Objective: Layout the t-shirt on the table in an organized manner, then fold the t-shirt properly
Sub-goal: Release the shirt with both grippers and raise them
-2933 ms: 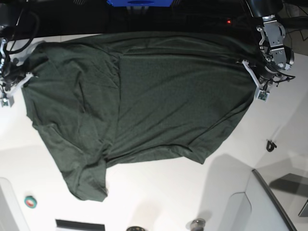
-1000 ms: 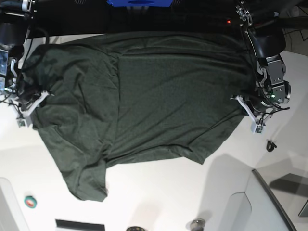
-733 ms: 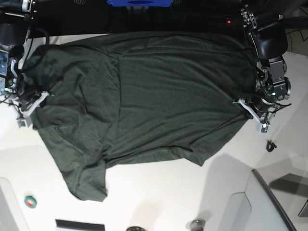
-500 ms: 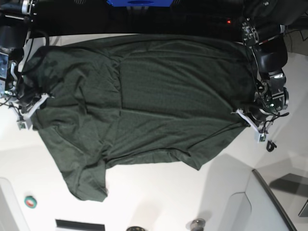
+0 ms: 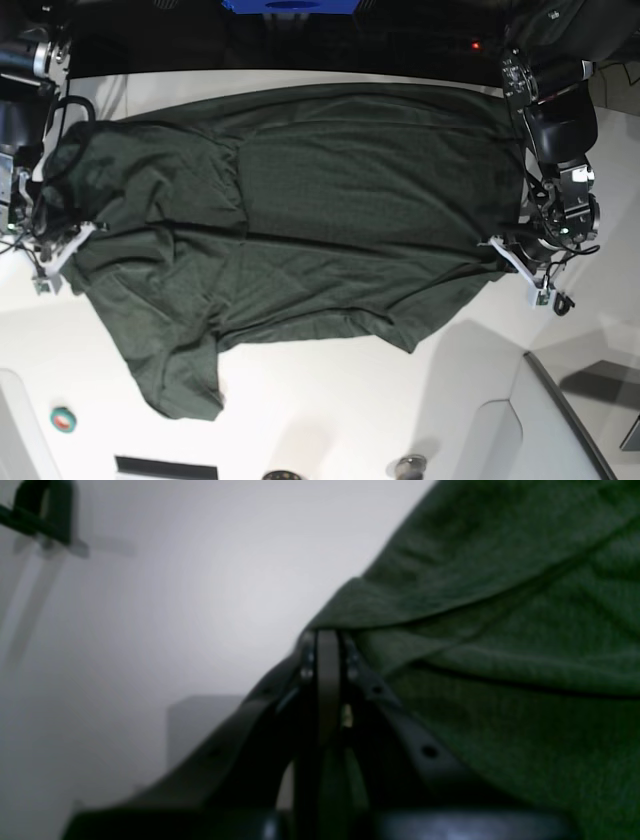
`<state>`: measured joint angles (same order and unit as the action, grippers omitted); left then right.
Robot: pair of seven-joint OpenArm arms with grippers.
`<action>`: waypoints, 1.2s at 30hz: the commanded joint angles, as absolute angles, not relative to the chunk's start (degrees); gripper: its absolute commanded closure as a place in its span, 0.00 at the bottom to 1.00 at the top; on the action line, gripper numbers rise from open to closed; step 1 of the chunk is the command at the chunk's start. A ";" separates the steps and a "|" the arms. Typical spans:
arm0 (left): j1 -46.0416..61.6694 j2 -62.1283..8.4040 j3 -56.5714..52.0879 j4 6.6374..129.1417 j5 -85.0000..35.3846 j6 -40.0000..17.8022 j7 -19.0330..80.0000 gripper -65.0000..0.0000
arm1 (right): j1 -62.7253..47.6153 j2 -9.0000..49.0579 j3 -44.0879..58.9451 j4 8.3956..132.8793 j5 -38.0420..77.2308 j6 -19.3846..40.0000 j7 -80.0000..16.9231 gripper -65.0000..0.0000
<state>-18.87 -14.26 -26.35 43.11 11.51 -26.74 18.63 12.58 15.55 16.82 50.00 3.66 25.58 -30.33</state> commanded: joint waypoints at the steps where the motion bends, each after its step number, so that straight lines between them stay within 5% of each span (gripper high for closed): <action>1: -20.00 -14.99 -26.77 45.05 10.59 -26.42 17.63 1.00 | 12.53 16.40 17.10 52.79 4.35 25.27 -30.20 0.90; 7: -16.75 -14.73 -26.86 52.44 10.42 -26.59 20.62 1.00 | 6.73 14.20 17.27 65.71 4.44 25.27 -32.66 0.87; 12: -9.54 -14.90 -26.86 66.07 1.10 -26.86 29.14 1.00 | 2.07 11.82 17.27 77.23 4.44 25.27 -34.51 0.52; 16: 1.10 -18.51 -29.32 77.23 -14.02 -26.86 34.95 1.00 | -1.71 8.84 23.34 86.37 4.53 25.54 -38.37 0.40; 21: 16.48 -20.44 -39.69 82.24 -30.73 -27.38 34.95 0.61 | -7.25 4.09 34.07 96.22 4.53 33.36 -39.69 0.31; 24: 23.69 -20.26 -46.02 82.15 -37.23 -35.12 34.86 0.43 | -8.48 0.75 42.86 97.71 6.99 40.00 -39.69 0.16; 28: 28.53 -19.38 -50.59 81.01 -38.29 -40.00 35.03 0.31 | -8.75 -1.01 52.70 96.22 13.23 40.00 -44.00 0.11; 36: 29.23 -13.85 -52.18 75.56 -38.29 -40.00 34.95 0.31 | -10.15 -1.01 56.31 92.26 14.64 40.00 -45.85 0.14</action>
<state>28.88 -12.78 -51.64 74.76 -37.15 -39.48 36.03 -9.96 -1.83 56.07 91.50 14.17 39.88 -46.59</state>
